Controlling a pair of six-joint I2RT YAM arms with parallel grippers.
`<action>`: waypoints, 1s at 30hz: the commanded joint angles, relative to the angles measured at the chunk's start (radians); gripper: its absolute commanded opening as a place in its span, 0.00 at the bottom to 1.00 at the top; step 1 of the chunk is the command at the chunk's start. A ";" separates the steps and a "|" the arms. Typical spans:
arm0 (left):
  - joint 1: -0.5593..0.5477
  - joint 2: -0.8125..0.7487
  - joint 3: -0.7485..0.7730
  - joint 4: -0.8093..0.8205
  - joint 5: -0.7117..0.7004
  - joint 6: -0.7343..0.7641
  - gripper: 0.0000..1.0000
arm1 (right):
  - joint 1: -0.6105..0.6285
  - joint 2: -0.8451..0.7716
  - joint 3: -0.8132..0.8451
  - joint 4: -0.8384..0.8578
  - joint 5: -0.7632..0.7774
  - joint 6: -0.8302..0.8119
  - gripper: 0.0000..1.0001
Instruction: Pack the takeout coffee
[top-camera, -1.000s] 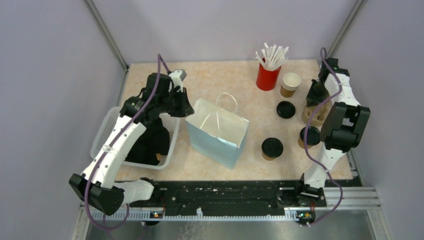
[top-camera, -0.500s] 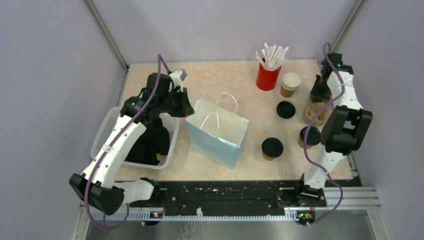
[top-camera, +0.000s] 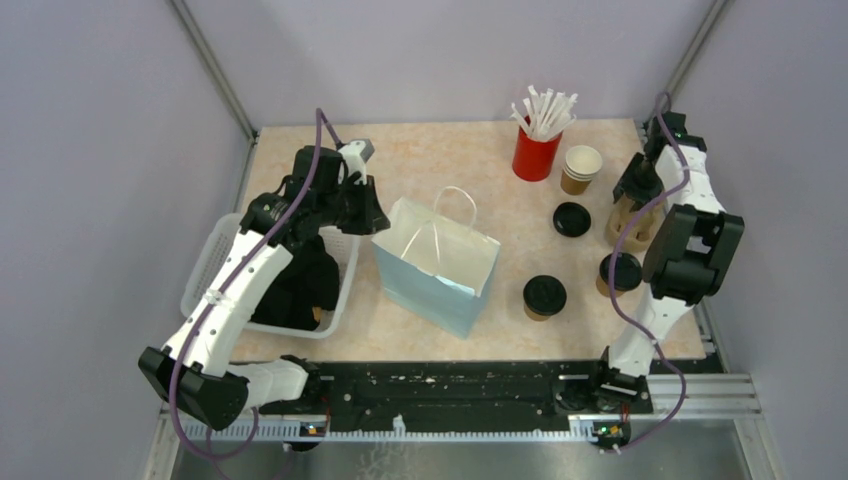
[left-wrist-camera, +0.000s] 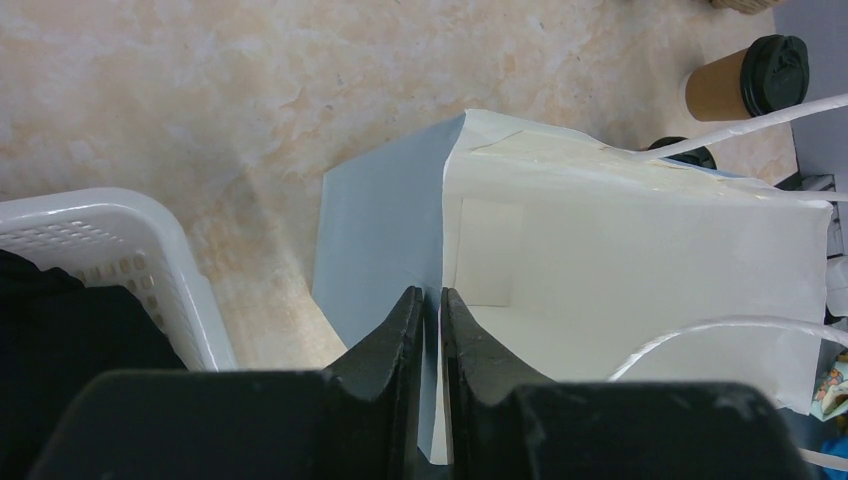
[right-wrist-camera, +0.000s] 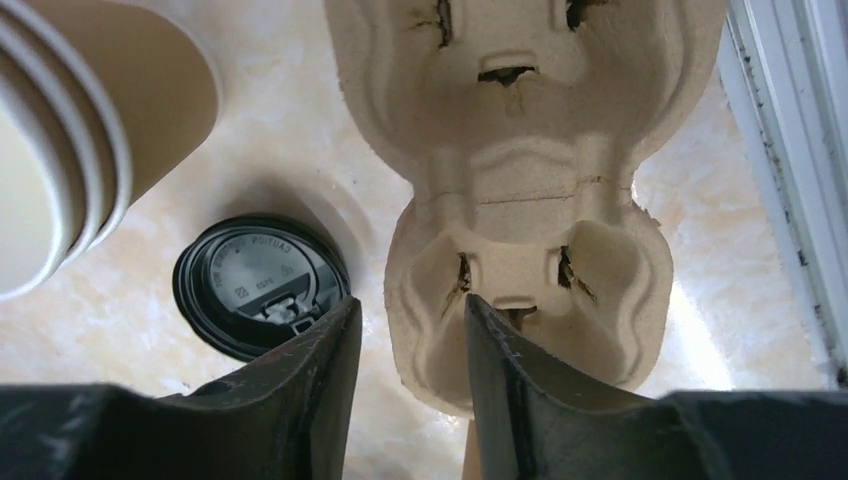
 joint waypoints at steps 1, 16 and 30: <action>-0.002 0.003 0.015 0.028 0.007 0.015 0.18 | -0.007 0.034 0.048 0.017 0.059 0.115 0.41; -0.002 0.014 0.025 0.022 -0.011 0.026 0.18 | -0.008 0.076 0.070 0.035 0.092 0.224 0.28; -0.001 0.020 0.032 0.019 -0.016 0.036 0.18 | -0.007 0.100 0.083 0.024 0.087 0.246 0.19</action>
